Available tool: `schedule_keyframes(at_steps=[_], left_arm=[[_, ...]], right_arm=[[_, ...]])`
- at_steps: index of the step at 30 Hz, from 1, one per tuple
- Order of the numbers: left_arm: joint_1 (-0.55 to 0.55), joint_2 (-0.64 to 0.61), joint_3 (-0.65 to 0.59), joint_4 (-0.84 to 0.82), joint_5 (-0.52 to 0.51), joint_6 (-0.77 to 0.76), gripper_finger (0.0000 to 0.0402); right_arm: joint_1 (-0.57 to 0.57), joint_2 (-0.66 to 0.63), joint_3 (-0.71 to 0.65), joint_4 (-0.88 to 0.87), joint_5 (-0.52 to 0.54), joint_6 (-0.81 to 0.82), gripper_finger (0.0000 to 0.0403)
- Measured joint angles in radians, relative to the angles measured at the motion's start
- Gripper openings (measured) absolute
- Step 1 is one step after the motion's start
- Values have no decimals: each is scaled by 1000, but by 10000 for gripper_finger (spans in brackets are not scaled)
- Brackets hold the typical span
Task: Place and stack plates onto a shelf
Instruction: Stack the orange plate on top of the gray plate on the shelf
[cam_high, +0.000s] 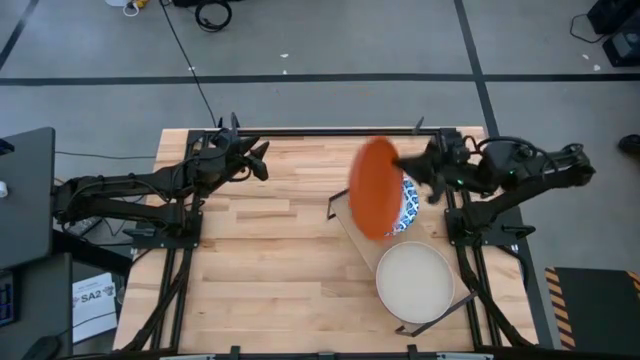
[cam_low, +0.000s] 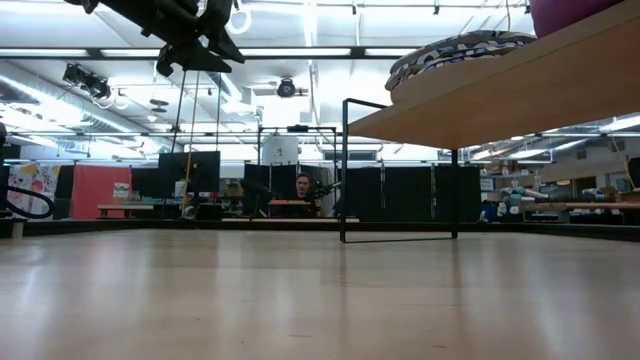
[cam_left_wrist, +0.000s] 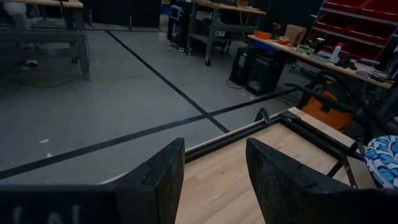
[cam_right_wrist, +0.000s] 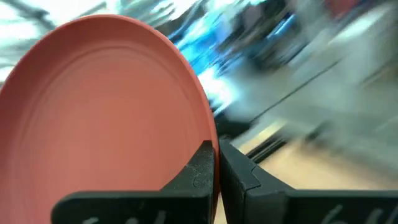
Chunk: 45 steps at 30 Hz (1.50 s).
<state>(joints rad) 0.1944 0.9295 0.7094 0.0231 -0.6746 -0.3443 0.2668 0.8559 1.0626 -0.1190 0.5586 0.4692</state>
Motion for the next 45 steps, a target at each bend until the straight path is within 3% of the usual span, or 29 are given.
schedule_keyframes(at_steps=[4,6,19,26,40,45], left_arm=[[0,0,0,0,0,0,178],[0,0,0,0,0,0,178],[0,0,0,0,0,0,178],[0,0,0,-1,0,0,178],[0,0,0,-2,0,0,178],[0,0,0,-6,0,0,178]], right_arm=[[44,-23,0,-133,-287,252,13],[73,-18,0,-193,-377,328,13],[205,95,0,-569,-600,581,13],[245,98,0,-680,-599,582,14],[317,143,0,-866,-436,474,14],[317,144,0,-924,-425,473,14]])
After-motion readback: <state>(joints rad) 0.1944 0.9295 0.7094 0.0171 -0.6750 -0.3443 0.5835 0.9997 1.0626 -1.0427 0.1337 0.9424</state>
